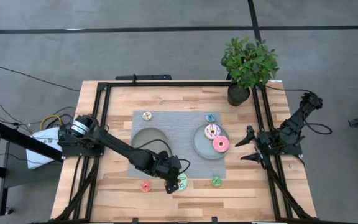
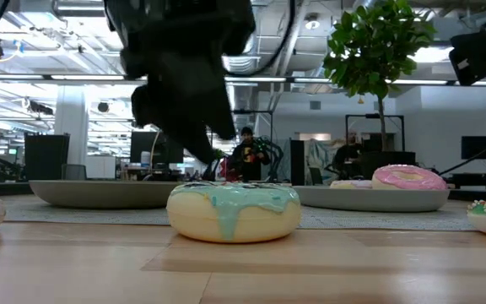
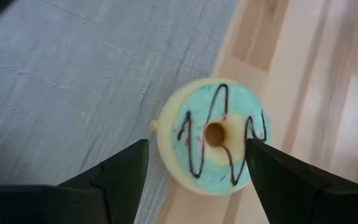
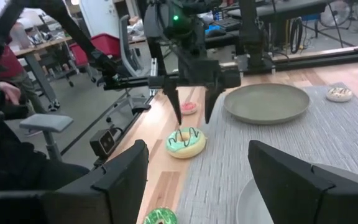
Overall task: Pick & Place donuts
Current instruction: Put the big light blue donut into the blue plate
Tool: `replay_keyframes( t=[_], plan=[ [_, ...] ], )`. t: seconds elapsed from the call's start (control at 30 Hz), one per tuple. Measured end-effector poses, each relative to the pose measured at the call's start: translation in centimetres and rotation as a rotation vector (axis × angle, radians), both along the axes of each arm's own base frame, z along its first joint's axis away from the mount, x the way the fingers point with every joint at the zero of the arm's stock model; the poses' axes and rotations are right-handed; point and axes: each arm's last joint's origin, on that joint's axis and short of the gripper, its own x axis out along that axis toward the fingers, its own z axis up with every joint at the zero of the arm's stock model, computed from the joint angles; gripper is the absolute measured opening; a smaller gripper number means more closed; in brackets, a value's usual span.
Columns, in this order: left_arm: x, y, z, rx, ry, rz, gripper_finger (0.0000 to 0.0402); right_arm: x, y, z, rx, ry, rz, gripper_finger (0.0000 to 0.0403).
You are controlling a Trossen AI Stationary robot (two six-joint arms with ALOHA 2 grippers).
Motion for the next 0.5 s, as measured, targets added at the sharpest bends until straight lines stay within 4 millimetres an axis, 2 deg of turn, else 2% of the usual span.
replay_keyframes(
  t=[0.23, 0.5],
  plan=[
    [1.6, -0.1, -0.2, 0.077, 0.123, -0.04, 0.0259, 0.0, 0.0, 0.0, 0.0, 0.0, 0.002, 0.0265],
    [2.8, -0.3, -0.7, 0.114, 0.17, -0.074, 0.0259, 0.0, 0.0, 0.0, -0.001, 0.001, 0.002, 0.0265]
  ],
)
